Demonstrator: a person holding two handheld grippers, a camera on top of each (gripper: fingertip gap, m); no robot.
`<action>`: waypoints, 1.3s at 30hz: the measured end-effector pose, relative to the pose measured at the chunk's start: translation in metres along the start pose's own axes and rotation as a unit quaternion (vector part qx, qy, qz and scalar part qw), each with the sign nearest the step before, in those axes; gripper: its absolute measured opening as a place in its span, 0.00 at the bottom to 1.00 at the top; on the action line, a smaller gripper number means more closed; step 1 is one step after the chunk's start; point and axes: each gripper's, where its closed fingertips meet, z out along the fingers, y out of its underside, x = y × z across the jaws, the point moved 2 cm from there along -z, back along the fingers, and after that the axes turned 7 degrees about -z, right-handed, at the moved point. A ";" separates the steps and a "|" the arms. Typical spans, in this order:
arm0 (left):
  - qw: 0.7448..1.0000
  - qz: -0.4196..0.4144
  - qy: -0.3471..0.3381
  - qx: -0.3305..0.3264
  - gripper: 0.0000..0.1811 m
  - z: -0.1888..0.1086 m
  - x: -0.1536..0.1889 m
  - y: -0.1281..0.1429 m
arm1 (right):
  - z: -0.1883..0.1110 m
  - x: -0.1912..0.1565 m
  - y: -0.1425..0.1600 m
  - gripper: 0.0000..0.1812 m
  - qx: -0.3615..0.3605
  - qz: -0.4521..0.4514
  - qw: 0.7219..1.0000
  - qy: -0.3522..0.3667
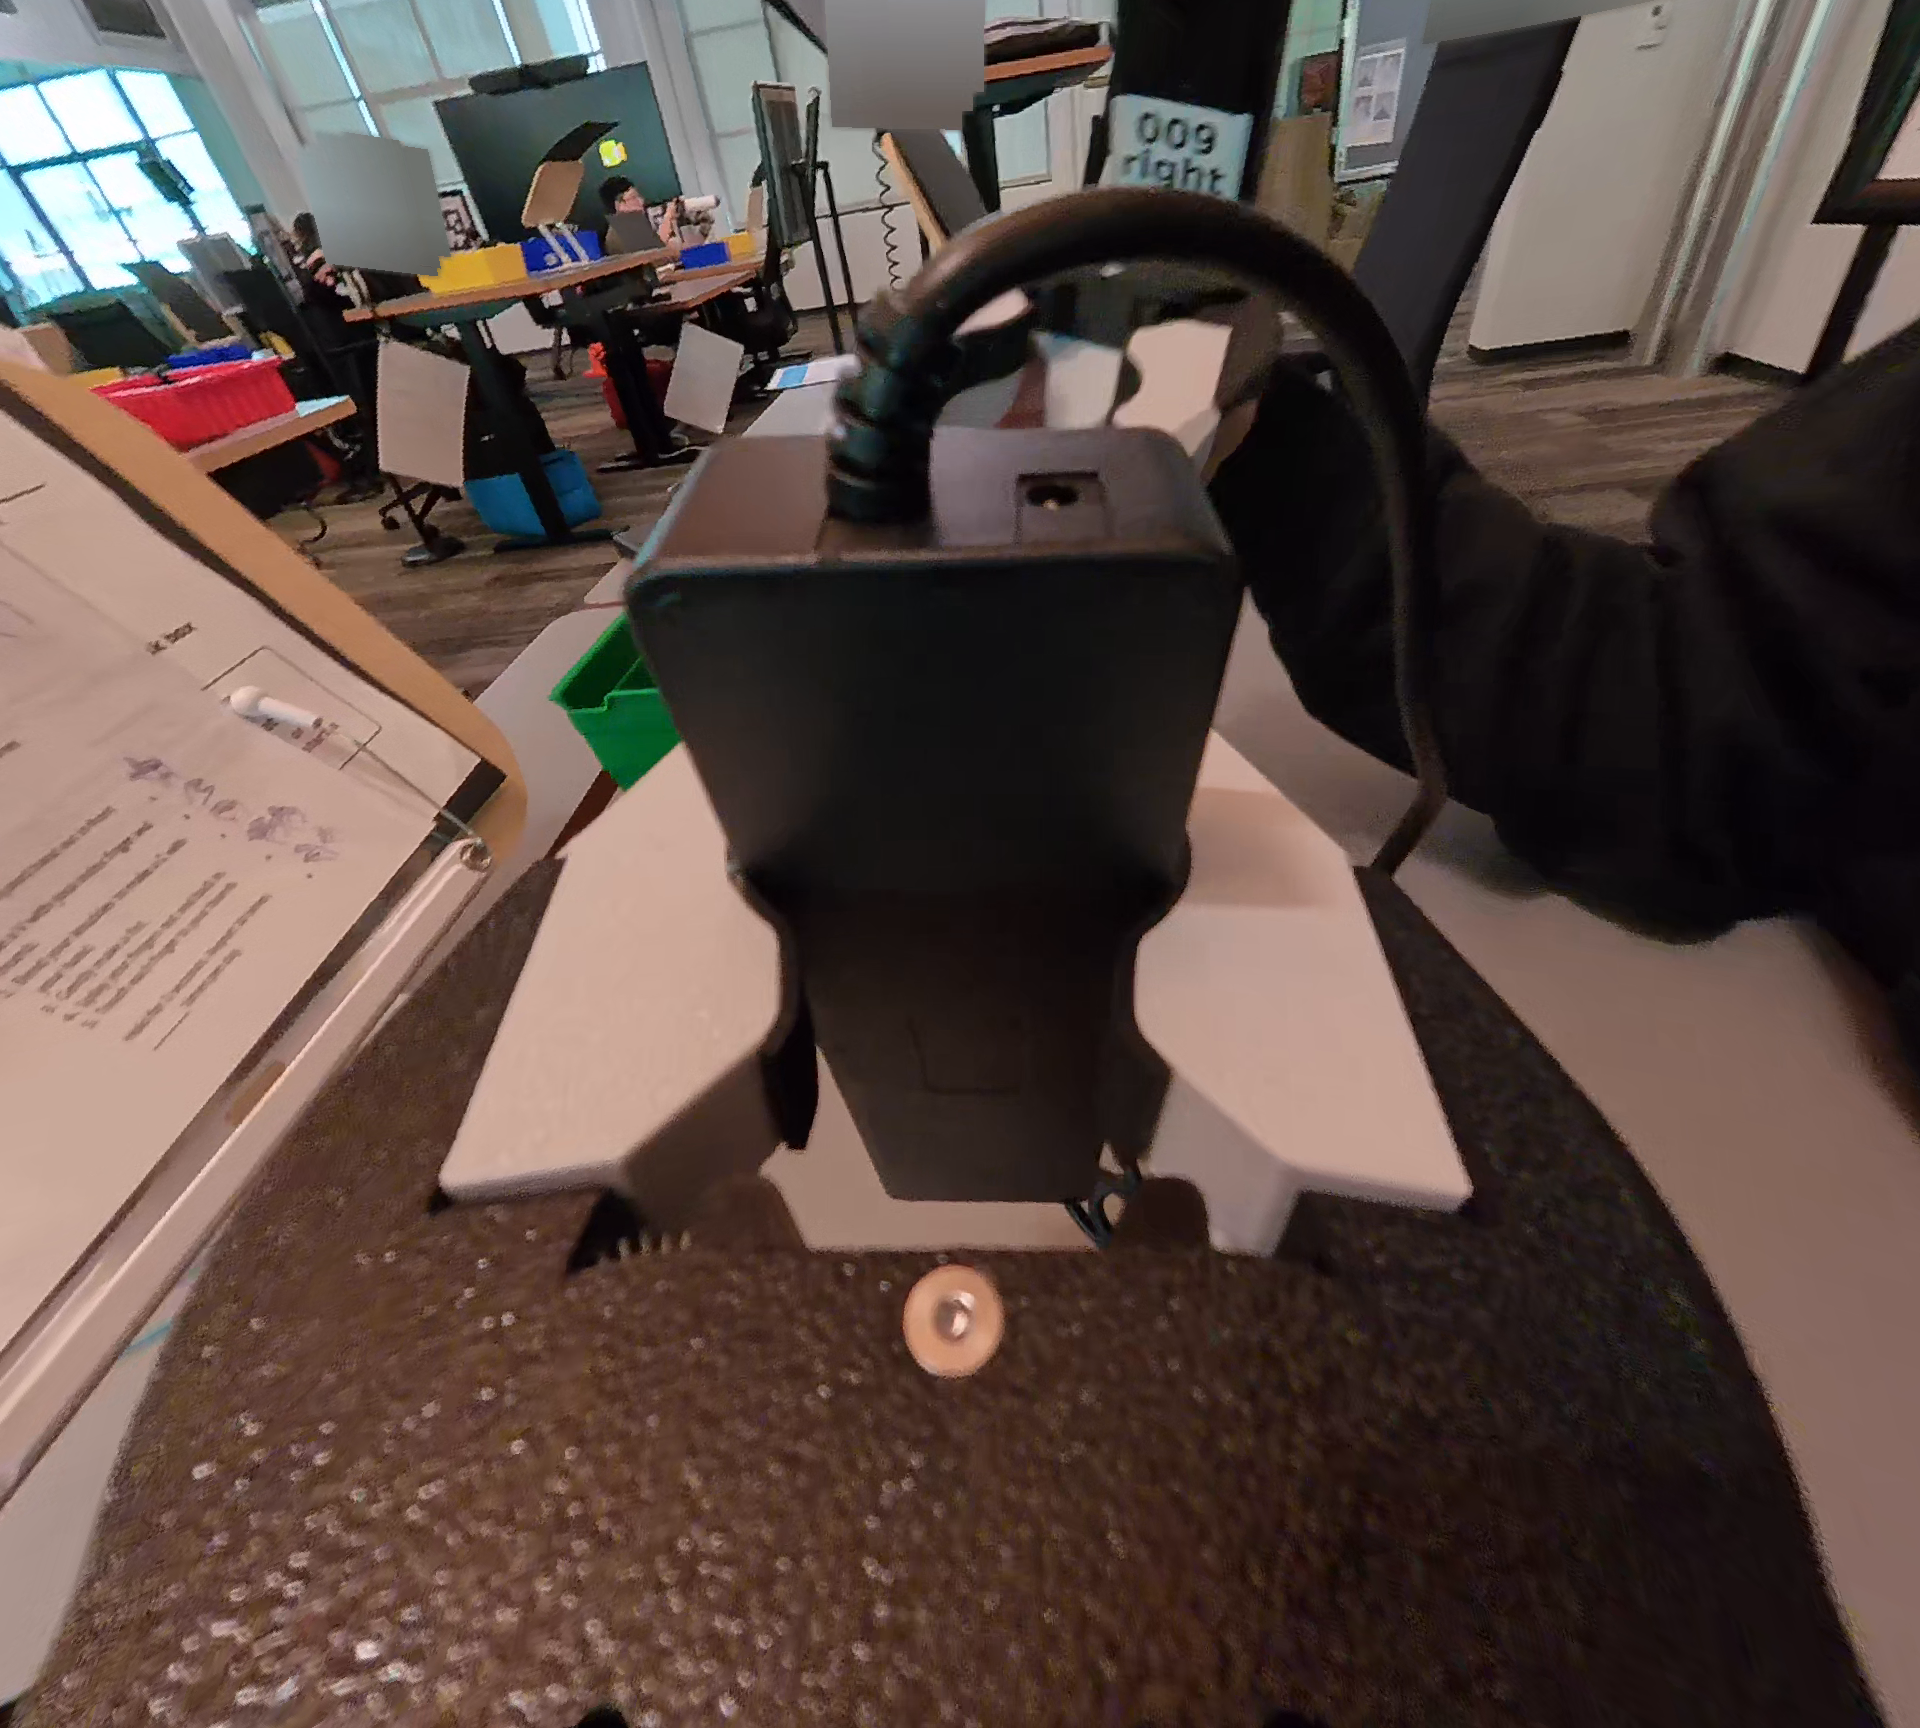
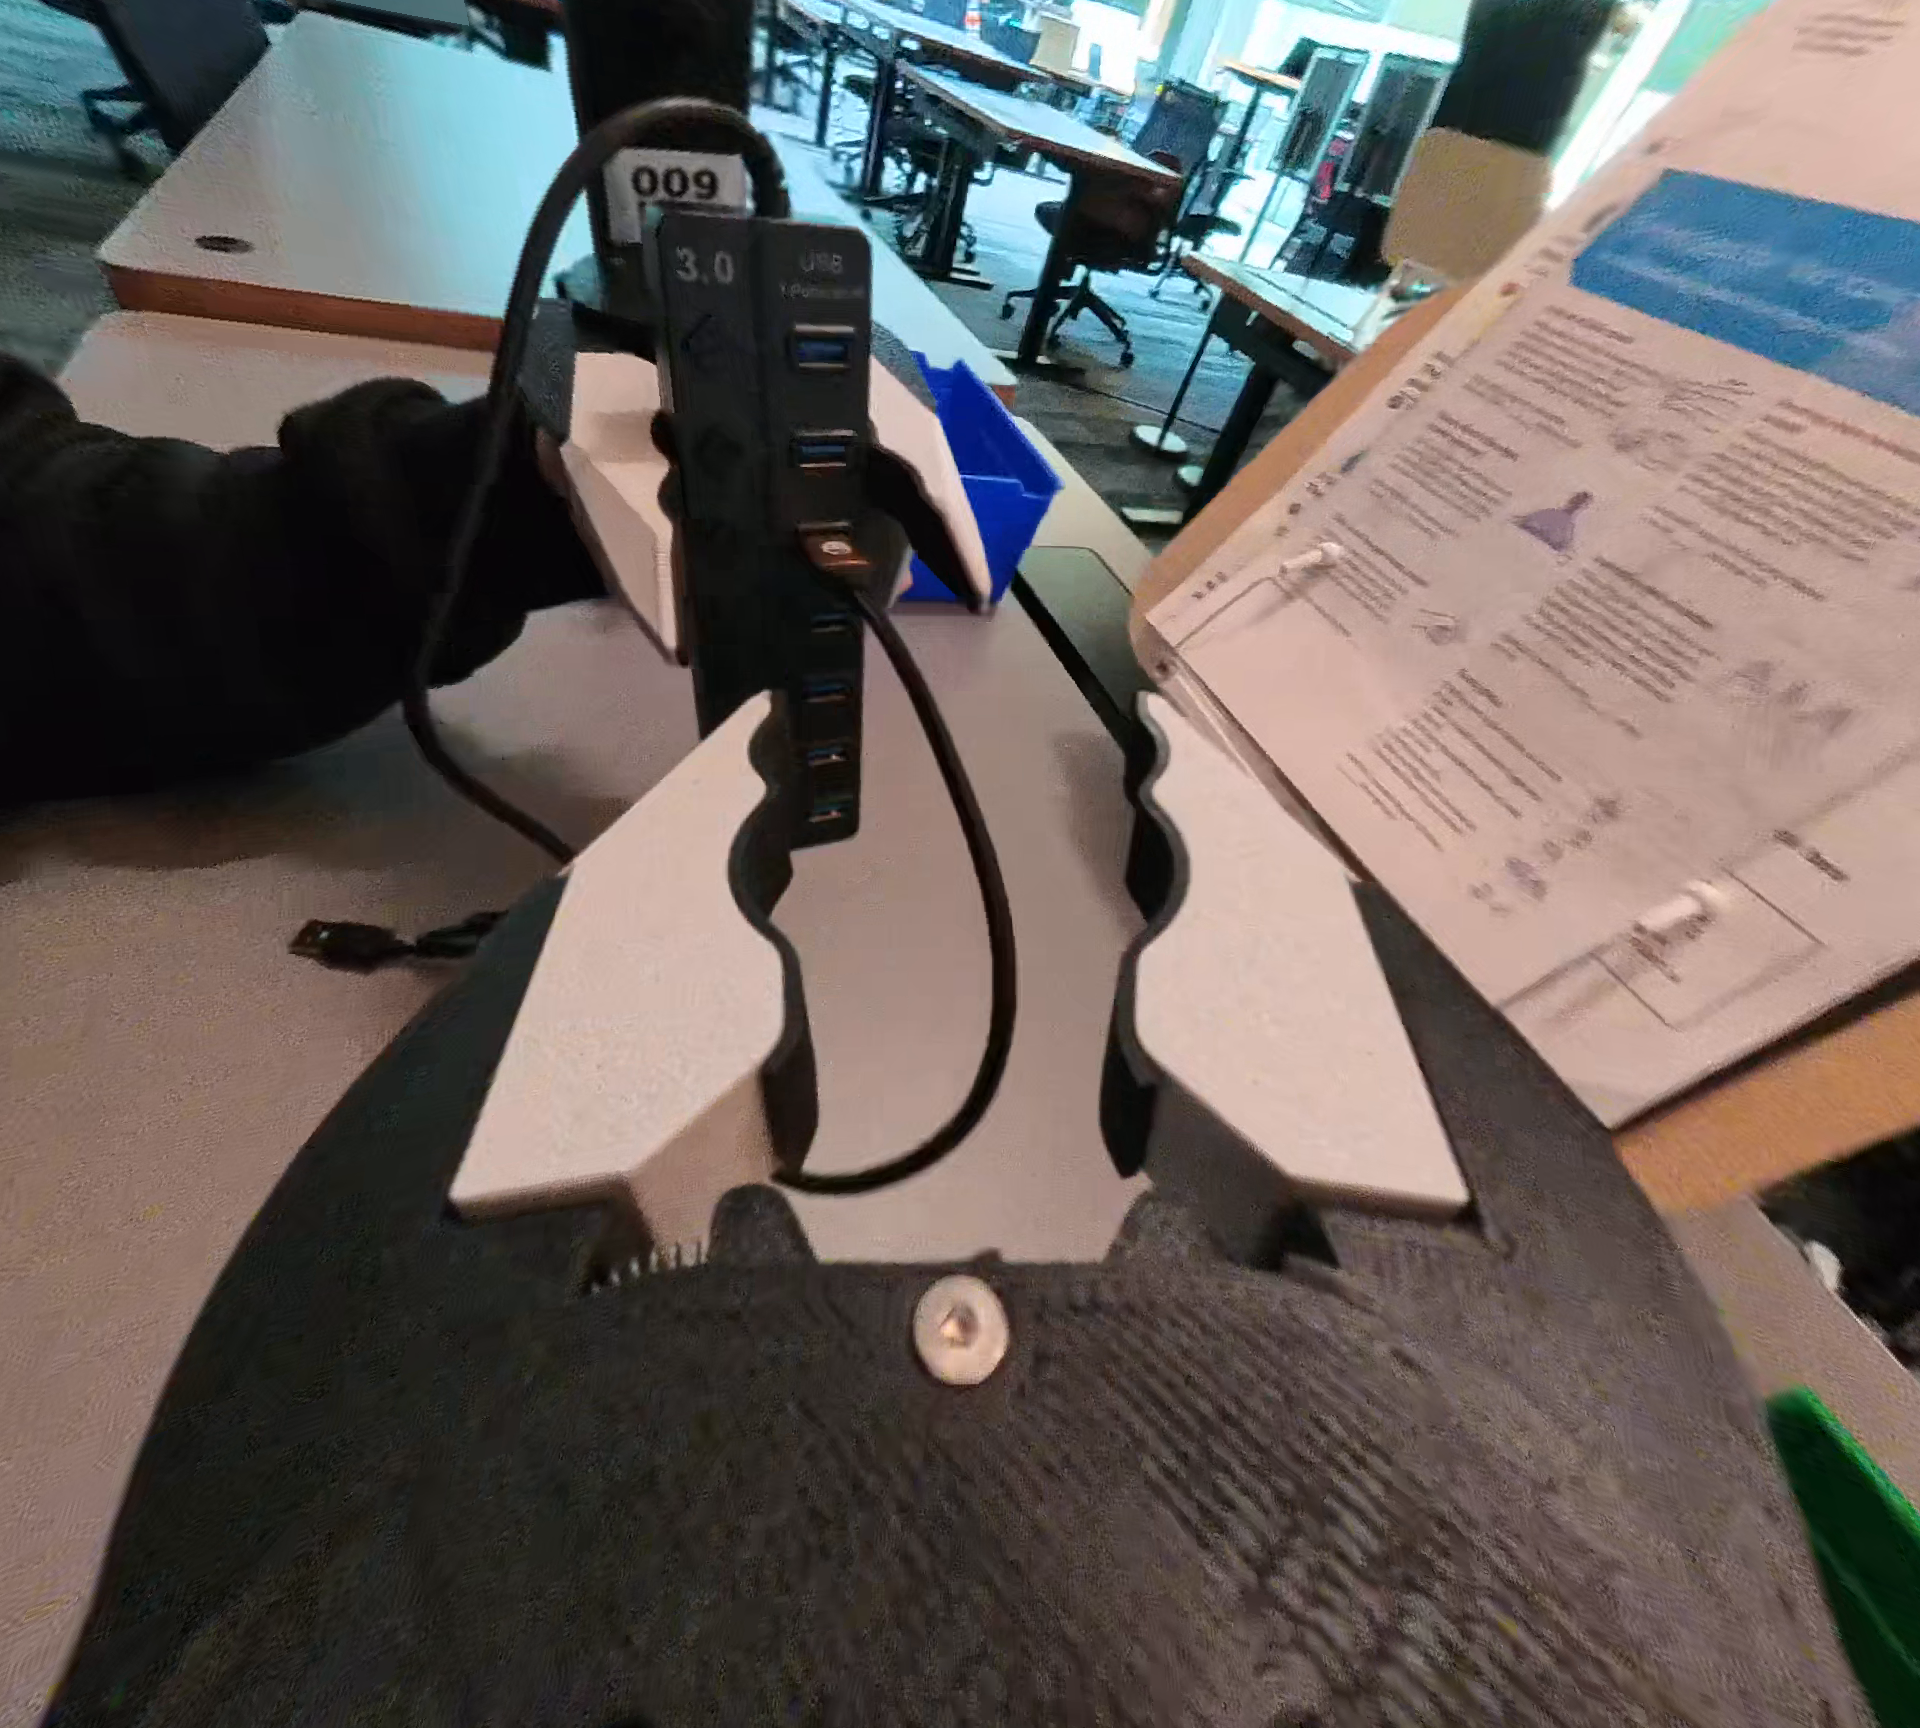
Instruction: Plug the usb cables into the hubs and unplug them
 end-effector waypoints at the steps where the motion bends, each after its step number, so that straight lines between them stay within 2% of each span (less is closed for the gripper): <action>1: 1.000 0.007 0.006 0.001 0.34 0.000 0.002 0.000 | 0.013 -0.007 0.001 0.34 -0.003 0.005 1.000 -0.022; 5: 0.999 0.031 0.010 -0.002 0.35 0.001 0.006 0.000 | 0.041 -0.024 0.004 0.26 0.003 0.047 0.996 -0.078; 7: 0.999 0.034 0.011 -0.004 0.35 0.002 0.007 0.002 | 0.048 -0.025 0.002 0.19 0.014 0.071 0.994 -0.088; 11: 0.999 0.036 0.010 -0.006 0.35 0.004 0.006 0.003 | 0.053 -0.025 0.002 0.15 0.025 0.086 0.992 -0.092; 18: 0.999 0.033 0.003 0.000 0.34 0.004 0.005 0.001 | 0.062 -0.028 -0.003 0.11 0.047 0.111 0.987 -0.105; 27: 1.000 0.002 0.015 0.023 0.35 0.001 0.003 -0.003 | 0.068 -0.027 -0.007 0.09 0.055 0.095 0.988 -0.105; 39: 0.997 -0.035 0.038 0.052 0.36 0.001 0.009 -0.008 | 0.060 -0.029 -0.015 0.08 0.070 0.089 0.988 -0.104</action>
